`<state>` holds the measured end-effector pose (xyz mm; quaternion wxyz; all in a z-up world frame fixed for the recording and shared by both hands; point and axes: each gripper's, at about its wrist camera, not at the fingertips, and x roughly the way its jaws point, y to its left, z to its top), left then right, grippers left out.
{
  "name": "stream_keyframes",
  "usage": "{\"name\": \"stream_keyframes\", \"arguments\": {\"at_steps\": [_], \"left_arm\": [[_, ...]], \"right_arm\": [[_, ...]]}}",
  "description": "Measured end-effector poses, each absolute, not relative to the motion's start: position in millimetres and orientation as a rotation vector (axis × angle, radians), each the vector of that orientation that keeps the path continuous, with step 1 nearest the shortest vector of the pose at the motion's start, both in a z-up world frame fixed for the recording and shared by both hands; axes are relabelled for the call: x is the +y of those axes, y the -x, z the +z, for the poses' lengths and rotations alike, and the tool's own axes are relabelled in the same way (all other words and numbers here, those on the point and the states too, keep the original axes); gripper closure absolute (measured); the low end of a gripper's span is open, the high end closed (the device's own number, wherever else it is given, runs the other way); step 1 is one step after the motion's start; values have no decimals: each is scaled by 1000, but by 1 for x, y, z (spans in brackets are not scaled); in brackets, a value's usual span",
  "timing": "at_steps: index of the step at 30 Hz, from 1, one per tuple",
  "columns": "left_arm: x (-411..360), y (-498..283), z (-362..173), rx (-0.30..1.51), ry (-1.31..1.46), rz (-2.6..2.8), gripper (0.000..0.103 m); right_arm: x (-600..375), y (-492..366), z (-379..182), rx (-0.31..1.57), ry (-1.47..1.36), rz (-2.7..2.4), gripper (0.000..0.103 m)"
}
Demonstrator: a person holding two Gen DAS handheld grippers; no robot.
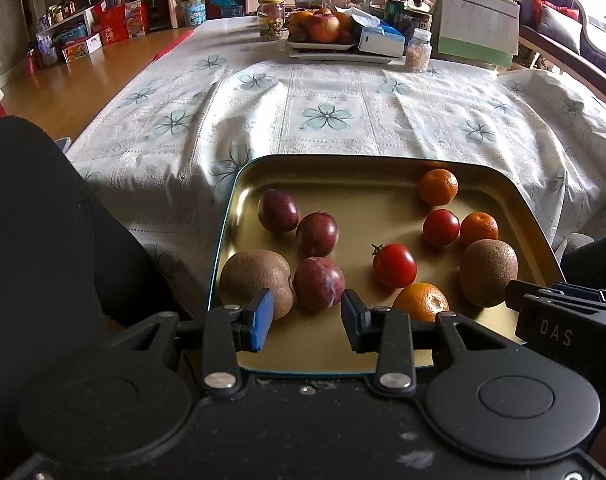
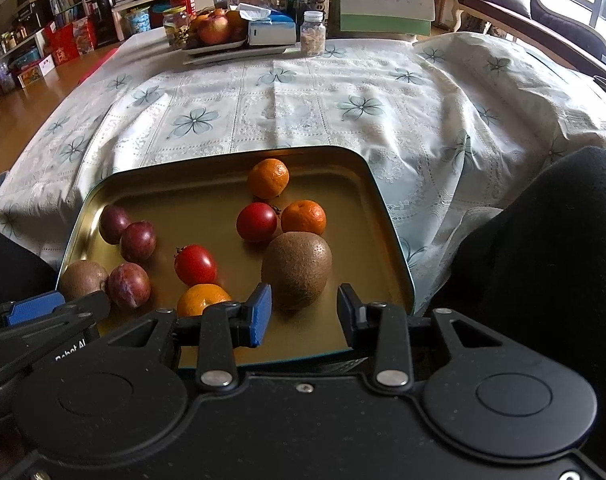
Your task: Organize fruits
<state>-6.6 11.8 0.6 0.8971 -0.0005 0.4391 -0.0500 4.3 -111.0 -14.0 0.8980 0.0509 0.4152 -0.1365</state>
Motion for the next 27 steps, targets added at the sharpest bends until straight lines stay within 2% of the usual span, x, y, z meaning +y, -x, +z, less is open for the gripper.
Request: {"name": "stream_keyframes", "arguments": {"at_steps": [27], "left_arm": [[12, 3, -3, 928, -4, -102, 64]], "right_arm": [[-108, -8, -18, 874, -95, -271, 58]]}}
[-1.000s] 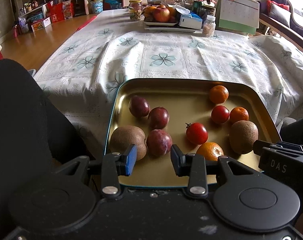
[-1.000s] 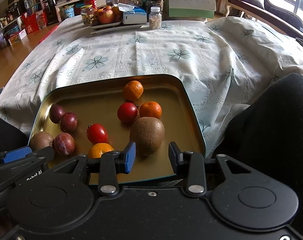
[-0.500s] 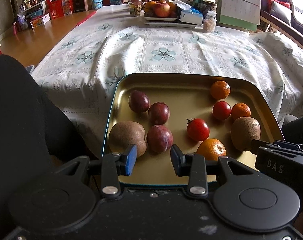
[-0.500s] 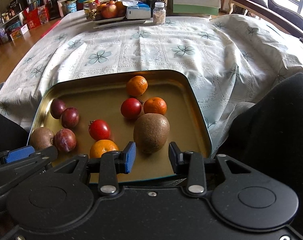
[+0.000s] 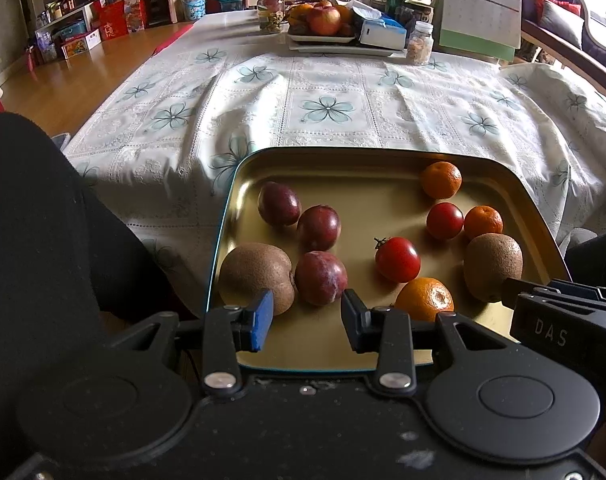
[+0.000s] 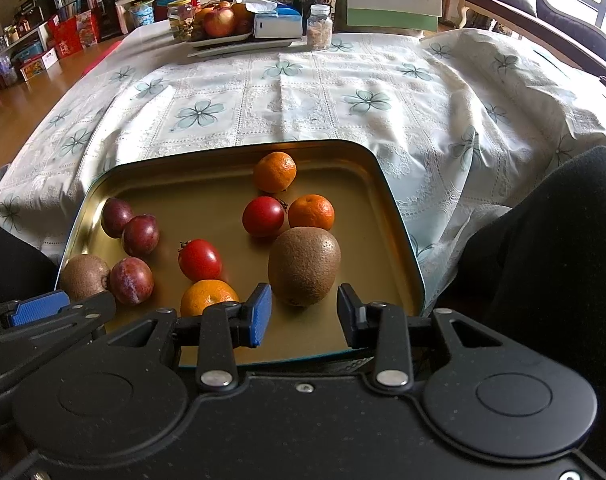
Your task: Organize fruits
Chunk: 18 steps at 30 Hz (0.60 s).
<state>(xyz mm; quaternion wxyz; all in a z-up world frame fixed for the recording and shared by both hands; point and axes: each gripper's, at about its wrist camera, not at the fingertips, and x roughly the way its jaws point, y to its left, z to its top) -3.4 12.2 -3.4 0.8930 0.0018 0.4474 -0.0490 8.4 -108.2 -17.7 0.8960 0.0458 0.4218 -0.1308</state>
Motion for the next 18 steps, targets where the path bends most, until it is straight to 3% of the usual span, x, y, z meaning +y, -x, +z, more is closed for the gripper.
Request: {"name": "stream_keyframes", "arguments": {"at_steps": [18], "left_arm": [[12, 3, -3, 931, -2, -102, 64]], "right_arm": [[-108, -8, -17, 873, -90, -270, 58]]}}
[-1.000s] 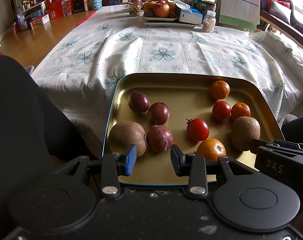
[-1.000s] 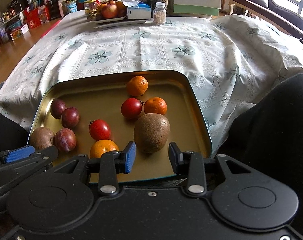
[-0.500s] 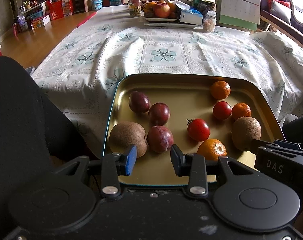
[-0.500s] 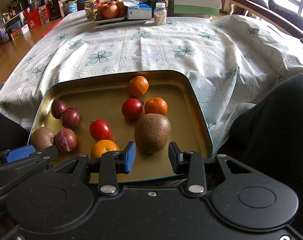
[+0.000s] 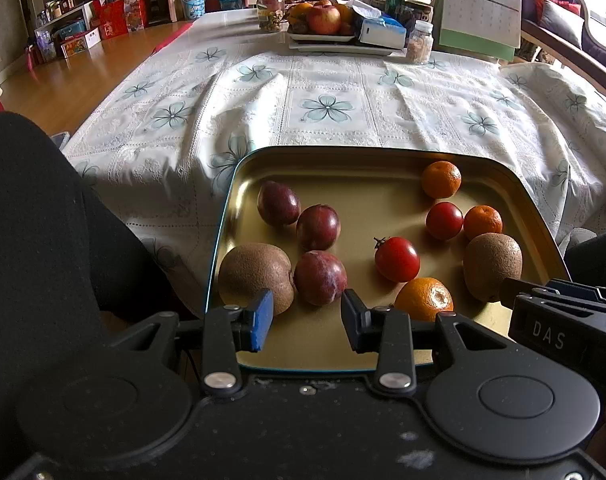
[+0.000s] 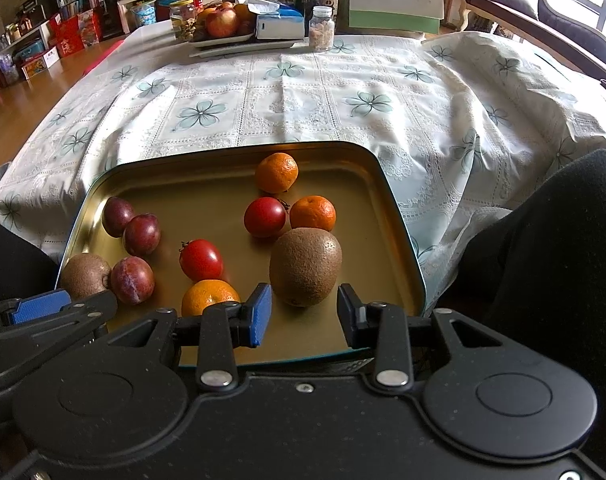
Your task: Organize fruits
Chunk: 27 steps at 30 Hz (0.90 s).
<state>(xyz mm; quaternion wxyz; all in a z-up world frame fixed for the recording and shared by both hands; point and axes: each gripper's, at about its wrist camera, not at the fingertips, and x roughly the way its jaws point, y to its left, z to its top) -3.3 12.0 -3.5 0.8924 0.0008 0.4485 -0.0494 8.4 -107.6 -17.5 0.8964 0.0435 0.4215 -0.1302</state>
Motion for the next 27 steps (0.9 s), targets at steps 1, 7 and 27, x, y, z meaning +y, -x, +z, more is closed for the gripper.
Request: {"name": "stream_keyframes", "arguments": {"at_steps": [1, 7, 27], "left_arm": [[12, 3, -3, 931, -2, -102, 64], [12, 3, -4, 931, -3, -103, 64], [11, 3, -6, 935, -4, -107, 64]], "right_arm": [[-107, -8, -17, 873, -90, -270, 58], [-107, -8, -17, 874, -88, -269, 58], [-106, -8, -17, 874, -86, -268, 58]]}}
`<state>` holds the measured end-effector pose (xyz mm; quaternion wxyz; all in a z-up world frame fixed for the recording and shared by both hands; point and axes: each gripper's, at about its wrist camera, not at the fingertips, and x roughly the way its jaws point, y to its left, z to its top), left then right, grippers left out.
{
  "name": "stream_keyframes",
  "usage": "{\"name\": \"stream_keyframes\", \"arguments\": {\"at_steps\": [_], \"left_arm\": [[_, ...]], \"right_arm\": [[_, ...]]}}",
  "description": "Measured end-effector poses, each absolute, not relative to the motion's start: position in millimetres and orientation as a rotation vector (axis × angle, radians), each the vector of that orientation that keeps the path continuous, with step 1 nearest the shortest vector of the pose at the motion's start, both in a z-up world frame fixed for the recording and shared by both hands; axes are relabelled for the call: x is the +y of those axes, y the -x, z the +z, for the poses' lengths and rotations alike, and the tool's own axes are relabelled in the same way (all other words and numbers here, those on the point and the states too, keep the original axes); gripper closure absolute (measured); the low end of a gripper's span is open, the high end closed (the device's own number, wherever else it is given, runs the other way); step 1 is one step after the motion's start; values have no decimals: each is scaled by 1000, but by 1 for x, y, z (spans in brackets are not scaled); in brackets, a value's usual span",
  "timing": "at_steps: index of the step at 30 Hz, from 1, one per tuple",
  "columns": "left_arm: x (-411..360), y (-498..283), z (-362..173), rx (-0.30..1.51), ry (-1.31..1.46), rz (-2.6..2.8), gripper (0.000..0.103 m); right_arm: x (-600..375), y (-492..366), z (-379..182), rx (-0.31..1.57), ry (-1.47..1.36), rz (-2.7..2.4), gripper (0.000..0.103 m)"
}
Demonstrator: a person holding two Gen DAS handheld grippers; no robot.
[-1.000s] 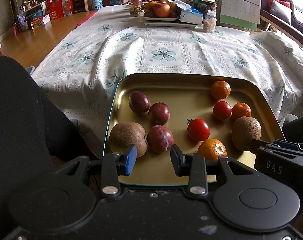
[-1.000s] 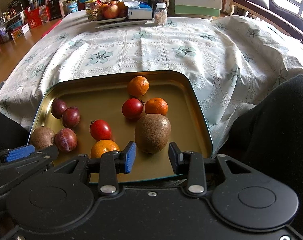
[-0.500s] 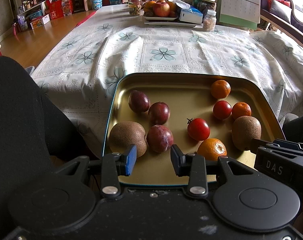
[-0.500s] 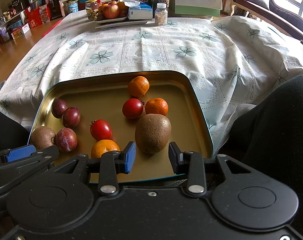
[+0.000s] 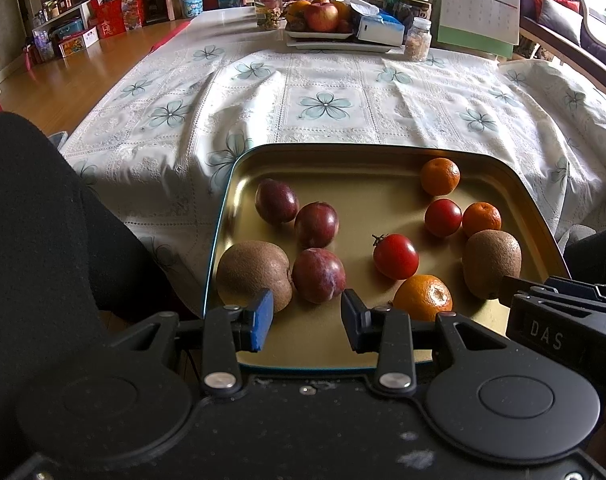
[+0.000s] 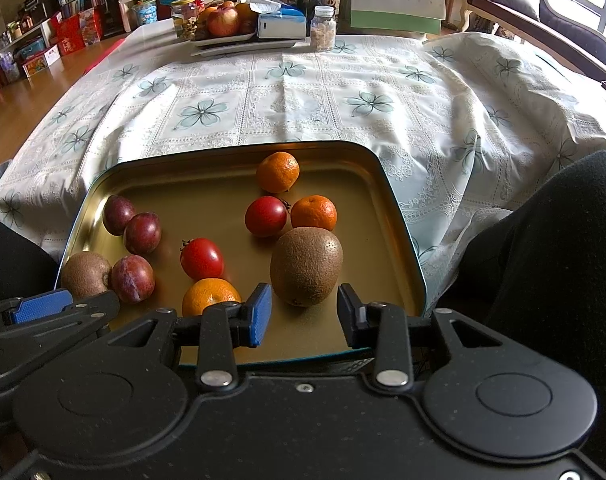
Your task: Organize fruits
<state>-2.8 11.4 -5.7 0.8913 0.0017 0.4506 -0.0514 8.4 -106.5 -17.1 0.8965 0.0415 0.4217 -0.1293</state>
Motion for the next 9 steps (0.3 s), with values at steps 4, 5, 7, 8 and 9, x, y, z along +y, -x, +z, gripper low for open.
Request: {"name": "stream_keyframes", "arguments": {"at_steps": [4, 5, 7, 8, 9], "left_arm": [[12, 2, -6, 935, 0, -107, 64], [12, 3, -6, 935, -1, -107, 64], [12, 3, -6, 933, 0, -108, 64], [12, 3, -6, 932, -1, -109, 64], [12, 3, -6, 932, -1, -109, 64]], "right_arm": [[-106, -8, -17, 874, -85, -268, 58], [-106, -8, -17, 874, -85, -268, 58], [-106, -8, -17, 874, -86, -267, 58], [-106, -8, -17, 874, -86, -268, 58], [-106, -8, -17, 873, -85, -268, 58]]}}
